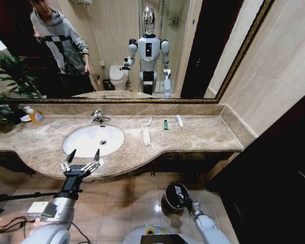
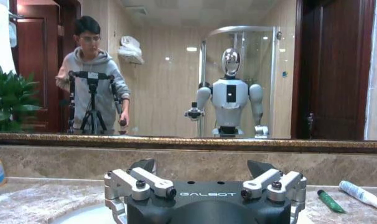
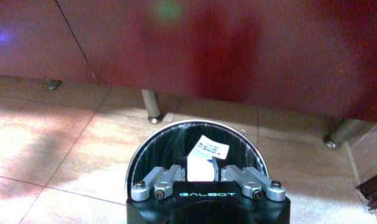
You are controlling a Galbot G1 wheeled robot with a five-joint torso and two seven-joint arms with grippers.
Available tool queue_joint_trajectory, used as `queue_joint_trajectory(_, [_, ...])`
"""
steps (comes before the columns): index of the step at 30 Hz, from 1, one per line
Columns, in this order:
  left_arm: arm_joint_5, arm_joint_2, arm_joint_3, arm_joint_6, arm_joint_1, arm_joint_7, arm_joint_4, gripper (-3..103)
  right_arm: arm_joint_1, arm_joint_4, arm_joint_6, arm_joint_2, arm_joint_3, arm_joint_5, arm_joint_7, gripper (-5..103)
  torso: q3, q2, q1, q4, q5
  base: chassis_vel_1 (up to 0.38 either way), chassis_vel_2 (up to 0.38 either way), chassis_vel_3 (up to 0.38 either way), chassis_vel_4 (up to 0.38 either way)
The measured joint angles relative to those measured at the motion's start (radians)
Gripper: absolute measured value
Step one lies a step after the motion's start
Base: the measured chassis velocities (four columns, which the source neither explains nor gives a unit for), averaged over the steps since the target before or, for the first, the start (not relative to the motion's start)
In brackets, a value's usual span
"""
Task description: Pick up the trash from the sink and place it in the trash bin.
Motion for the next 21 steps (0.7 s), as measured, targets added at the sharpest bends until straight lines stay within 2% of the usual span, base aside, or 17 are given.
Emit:
queue_joint_trajectory(2, [0.000, 0.000, 0.000, 0.000, 0.000, 0.000, 0.000, 100, 0.004, -0.011, 0.003, 0.011, 0.011, -0.005, 0.002, 21, 0.000, 0.000, 0.000, 0.0000, -0.0002, 0.000, 0.000, 0.000, 0.000])
queue_joint_trajectory(4, [0.000, 0.000, 0.000, 0.000, 0.000, 0.000, 0.000, 100, 0.006, -0.032, 0.007, 0.047, 0.037, -0.013, 0.016, 32, 0.000, 0.000, 0.000, 0.0000, 0.0005, 0.000, 0.000, 0.000, 0.000])
queue_joint_trajectory(6, [0.000, 0.000, 0.000, 0.000, 0.000, 0.000, 0.000, 100, 0.006, -0.044, 0.009, 0.057, 0.043, -0.013, 0.030, 32, 0.000, 0.000, 0.000, 0.0000, 0.0004, 0.000, 0.000, 0.000, 0.000])
queue_joint_trajectory(10, [0.000, 0.000, 0.000, 0.000, 0.000, 0.000, 0.000, 100, 0.033, -0.120, 0.070, 0.070, 0.051, 0.003, 0.062, 53, 0.000, 0.000, 0.000, 0.0001, 0.0002, 0.000, 0.000, 0.000, 0.000])
queue_joint_trajectory(12, [0.000, 0.000, 0.000, 0.000, 0.000, 0.000, 0.000, 100, 0.034, -0.128, 0.075, 0.068, 0.052, 0.010, 0.062, 53, 0.000, 0.000, 0.000, 0.0001, 0.0002, 0.000, 0.000, 0.000, 0.000])
queue_joint_trajectory(13, [0.000, 0.000, 0.000, 0.000, 0.000, 0.000, 0.000, 100, 0.035, -0.143, 0.084, 0.052, 0.050, 0.036, 0.056, 64, 0.000, 0.000, 0.000, 0.0000, 0.0002, 0.000, 0.000, 0.000, 0.000])
queue_joint_trajectory(16, [0.000, 0.000, 0.000, 0.000, 0.000, 0.000, 0.000, 100, 0.031, -0.145, 0.090, 0.037, 0.048, 0.059, 0.040, 70, 0.000, 0.000, 0.000, 0.0000, -0.0004, 0.000, 0.000, 0.000, 0.000])
queue_joint_trajectory(18, [0.000, 0.000, 0.000, 0.000, 0.000, 0.000, 0.000, 100, -0.010, -0.085, 0.092, 0.018, 0.047, 0.084, 0.029, 80, 0.000, 0.000, 0.000, 0.0000, 0.0004, 0.000, 0.000, 0.000, 0.000])
queue_joint_trajectory(19, [0.000, 0.000, 0.000, 0.000, 0.000, 0.000, 0.000, 100, -0.010, -0.085, 0.092, 0.018, 0.047, 0.084, 0.029, 80, 0.000, 0.000, 0.000, 0.0000, 0.0004, 0.000, 0.000, 0.000, 0.000])
queue_joint_trajectory(21, [0.000, 0.000, 0.000, 0.000, 0.000, 0.000, 0.000, 100, -0.084, 0.060, 0.094, 0.014, 0.058, 0.115, 0.053, 90, 0.000, 0.000, 0.000, -0.0001, -0.0001, 0.000, 0.000, 0.000, 0.000])
